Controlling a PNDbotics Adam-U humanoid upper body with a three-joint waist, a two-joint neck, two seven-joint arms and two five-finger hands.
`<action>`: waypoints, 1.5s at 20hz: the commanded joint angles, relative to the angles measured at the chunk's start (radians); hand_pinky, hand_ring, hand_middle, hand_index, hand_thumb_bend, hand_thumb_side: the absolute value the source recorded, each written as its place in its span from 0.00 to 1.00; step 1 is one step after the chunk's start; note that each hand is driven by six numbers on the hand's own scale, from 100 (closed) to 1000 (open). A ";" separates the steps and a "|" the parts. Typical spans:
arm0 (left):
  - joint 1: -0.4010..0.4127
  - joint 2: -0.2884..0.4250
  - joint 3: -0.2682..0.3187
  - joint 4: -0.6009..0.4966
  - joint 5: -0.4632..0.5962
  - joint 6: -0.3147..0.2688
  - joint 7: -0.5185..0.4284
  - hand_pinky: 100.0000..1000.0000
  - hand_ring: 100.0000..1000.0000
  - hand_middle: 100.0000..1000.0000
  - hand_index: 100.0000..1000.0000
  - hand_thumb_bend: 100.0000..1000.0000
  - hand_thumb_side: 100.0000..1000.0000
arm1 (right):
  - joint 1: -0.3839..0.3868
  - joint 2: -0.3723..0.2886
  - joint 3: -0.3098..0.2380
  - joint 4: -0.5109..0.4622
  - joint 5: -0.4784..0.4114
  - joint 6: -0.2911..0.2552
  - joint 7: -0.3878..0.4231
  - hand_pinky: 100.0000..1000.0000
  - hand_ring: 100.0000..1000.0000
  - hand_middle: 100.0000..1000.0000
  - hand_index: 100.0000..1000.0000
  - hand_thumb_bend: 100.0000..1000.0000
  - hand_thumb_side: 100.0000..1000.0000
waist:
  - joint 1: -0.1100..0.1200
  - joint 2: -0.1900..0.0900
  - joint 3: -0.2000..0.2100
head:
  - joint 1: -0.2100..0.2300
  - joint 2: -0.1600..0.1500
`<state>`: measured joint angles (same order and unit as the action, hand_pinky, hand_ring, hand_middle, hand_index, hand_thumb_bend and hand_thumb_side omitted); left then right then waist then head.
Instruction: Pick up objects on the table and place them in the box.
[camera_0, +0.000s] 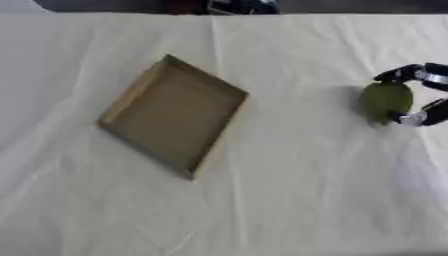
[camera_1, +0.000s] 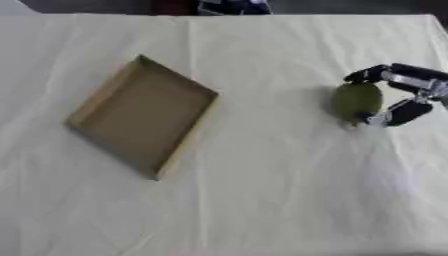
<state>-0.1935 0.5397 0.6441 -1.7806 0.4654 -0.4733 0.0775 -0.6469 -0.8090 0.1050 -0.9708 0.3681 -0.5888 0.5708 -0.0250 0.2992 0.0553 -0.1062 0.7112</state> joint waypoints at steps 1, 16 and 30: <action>-0.007 0.019 0.007 -0.008 0.004 0.004 -0.001 0.85 0.86 0.67 0.81 0.00 0.55 | -0.010 -0.016 0.003 0.017 0.044 -0.223 0.221 0.83 0.84 0.68 0.90 0.24 0.00 | 0.006 -0.013 0.001 | -0.004 -0.009; -0.012 0.013 0.010 -0.013 -0.002 0.020 0.007 0.85 0.86 0.67 0.81 0.00 0.55 | 0.003 -0.005 0.003 0.022 0.016 -0.152 -0.066 0.63 0.54 0.33 0.49 0.00 0.15 | 0.005 -0.011 0.005 | -0.009 -0.005; -0.013 0.014 0.006 -0.026 -0.009 0.037 0.018 0.85 0.85 0.66 0.81 0.00 0.55 | -0.011 -0.058 -0.025 -0.213 -0.160 -0.194 -0.125 0.58 0.48 0.27 0.43 0.00 0.07 | -0.001 -0.025 0.001 | -0.010 -0.004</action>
<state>-0.2003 0.5262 0.6444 -1.7881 0.4574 -0.4393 0.0941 -0.6385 -0.8142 0.0980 -1.1435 0.2272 -0.7406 0.4190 -0.0269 0.2948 0.0561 -0.1150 0.7111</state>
